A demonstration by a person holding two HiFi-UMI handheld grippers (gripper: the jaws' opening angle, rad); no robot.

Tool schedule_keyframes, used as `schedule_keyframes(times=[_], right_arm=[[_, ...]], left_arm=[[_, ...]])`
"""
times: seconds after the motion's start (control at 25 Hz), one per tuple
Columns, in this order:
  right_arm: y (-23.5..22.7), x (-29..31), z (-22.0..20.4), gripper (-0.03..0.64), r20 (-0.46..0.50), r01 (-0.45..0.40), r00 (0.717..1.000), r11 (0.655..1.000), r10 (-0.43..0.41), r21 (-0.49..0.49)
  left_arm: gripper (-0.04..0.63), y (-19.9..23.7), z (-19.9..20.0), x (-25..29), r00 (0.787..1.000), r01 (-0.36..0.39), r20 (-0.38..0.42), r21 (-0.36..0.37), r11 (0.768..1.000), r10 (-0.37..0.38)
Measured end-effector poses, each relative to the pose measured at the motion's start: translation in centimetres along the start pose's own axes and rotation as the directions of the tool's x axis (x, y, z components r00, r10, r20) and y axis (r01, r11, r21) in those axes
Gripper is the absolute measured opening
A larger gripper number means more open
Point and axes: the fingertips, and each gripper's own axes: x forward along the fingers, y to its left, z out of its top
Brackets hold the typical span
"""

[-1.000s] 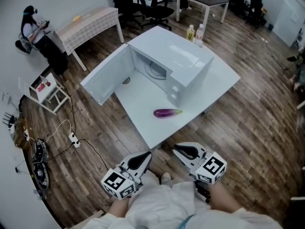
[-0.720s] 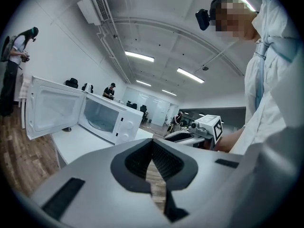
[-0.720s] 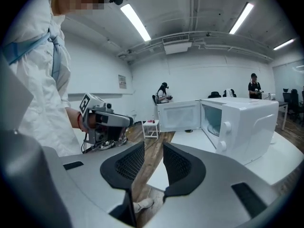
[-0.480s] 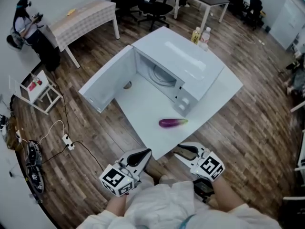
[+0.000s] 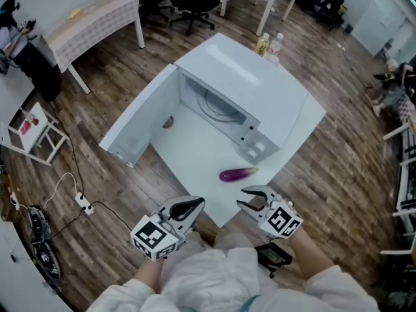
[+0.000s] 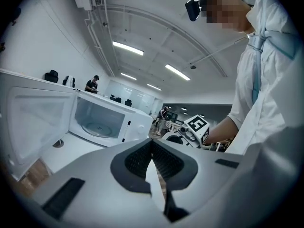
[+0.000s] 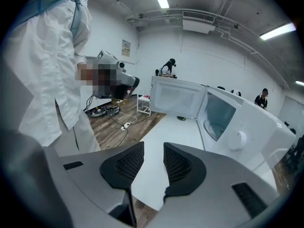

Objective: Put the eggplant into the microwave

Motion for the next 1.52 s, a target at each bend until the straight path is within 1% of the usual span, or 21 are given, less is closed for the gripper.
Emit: schedule_keyframes(times=[0.12,0.24,0.4,0.56,0.64,0.76,0.96,1.08,1.2,1.36,1.52], right_arm=[[-0.4,0.7,-0.3,0.135,-0.039,0.004,0.999,1.0,-0.005,-0.027],[-0.8,0.9,-1.4,0.138,-0.077,-0.016,0.997,0.998,0.011,-0.061],[-2.3,1.0,-3.7,0.138,-0.135,-0.045,0.99,0.991,0.027,-0.13],[-4.5,1.9,-6.5,0.138,-0.199,-0.038,0.98,0.975,-0.006,-0.217],[-5.6,2.6,-7.7,0.138,-0.213,-0.03,0.977,0.969,-0.024,-0.246],[-6.2,3.8,-9.3,0.142,-0.221,-0.039,0.975,0.96,-0.024,-0.278],[-6.8,4.9,-9.9,0.159,-0.205,-0.06,0.979,0.946,-0.007,-0.32],[-7.0,5.5,-10.2,0.179,-0.213,-0.076,0.977,0.934,0.0,-0.348],[-7.2,5.9,-10.7,0.182,-0.223,-0.096,0.975,0.922,0.011,-0.375],[-7.2,6.3,-11.0,0.185,-0.234,-0.114,0.972,0.918,0.024,-0.38],[-7.1,6.7,-11.4,0.185,-0.257,-0.13,0.966,0.909,0.027,-0.396]], left_arm=[[0.002,0.5,-0.8,1.4,0.997,0.059,-0.041,0.012,0.998,-0.058],[0.002,0.8,-1.7,3.2,0.996,0.069,-0.061,-0.001,0.998,-0.069],[0.002,1.2,-2.3,5.4,0.997,0.033,-0.074,-0.029,0.999,-0.035],[0.002,1.2,-2.9,7.2,0.998,-0.001,-0.07,-0.051,0.999,-0.003],[0.002,1.2,-3.2,8.3,0.997,-0.017,-0.077,-0.059,0.998,0.013],[0.002,1.4,-3.1,9.7,0.996,-0.047,-0.08,-0.072,0.996,0.041],[0.002,2.1,-3.0,10.7,0.993,-0.104,-0.067,-0.079,0.991,0.099],[0.002,2.6,-3.5,11.0,0.989,-0.14,-0.067,-0.085,0.987,0.135],[0.002,2.8,-3.9,11.4,0.984,-0.168,-0.078,-0.088,0.982,0.161],[0.002,2.6,-5.1,12.0,0.982,-0.167,-0.106,-0.068,0.984,0.159],[0.003,2.4,-5.8,12.3,0.981,-0.164,-0.121,-0.073,0.984,0.154]])
